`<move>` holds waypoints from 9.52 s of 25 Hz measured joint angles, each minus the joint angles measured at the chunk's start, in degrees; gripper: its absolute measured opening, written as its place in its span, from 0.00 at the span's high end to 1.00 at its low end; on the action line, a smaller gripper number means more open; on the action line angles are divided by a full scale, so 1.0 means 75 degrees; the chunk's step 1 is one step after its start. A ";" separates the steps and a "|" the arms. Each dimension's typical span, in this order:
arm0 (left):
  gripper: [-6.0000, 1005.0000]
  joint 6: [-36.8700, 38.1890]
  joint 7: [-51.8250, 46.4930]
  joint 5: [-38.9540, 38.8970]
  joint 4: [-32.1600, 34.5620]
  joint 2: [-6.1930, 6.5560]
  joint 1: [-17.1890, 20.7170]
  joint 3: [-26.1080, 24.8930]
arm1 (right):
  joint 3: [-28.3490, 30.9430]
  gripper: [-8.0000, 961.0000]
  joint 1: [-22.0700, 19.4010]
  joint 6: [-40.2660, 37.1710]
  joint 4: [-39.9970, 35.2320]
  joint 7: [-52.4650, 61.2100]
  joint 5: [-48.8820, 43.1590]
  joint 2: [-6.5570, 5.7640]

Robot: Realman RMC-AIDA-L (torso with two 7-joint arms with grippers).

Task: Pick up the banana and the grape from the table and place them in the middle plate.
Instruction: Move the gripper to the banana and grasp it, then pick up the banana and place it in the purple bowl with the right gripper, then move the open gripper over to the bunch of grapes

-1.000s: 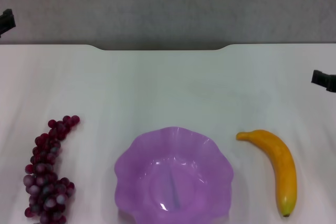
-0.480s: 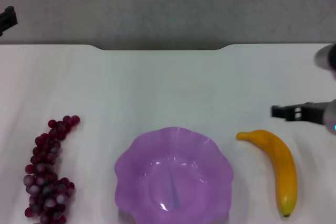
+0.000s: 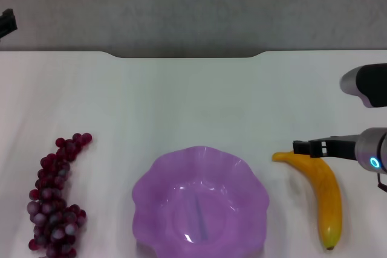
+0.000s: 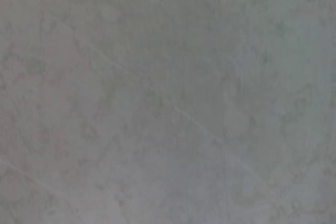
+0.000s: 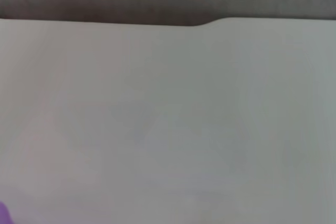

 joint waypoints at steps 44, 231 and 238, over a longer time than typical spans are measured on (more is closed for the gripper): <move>0.13 0.0000 0.0037 0.0000 0.0038 0.0012 -0.0094 -0.0038 | -0.0555 0.13 0.1341 -0.0274 0.2696 -0.0064 0.0910 0.0022; 0.21 -0.7523 -0.0507 0.1582 0.3508 0.0026 -0.3607 -0.0320 | 0.2109 0.11 -0.0808 -0.1725 -0.0330 -0.1078 0.0344 0.0029; 0.21 -0.7139 -0.0618 0.1582 0.4281 0.0032 -0.3849 -0.0351 | 0.2110 0.11 -0.0778 -0.1724 -0.0301 -0.1073 0.0343 0.0030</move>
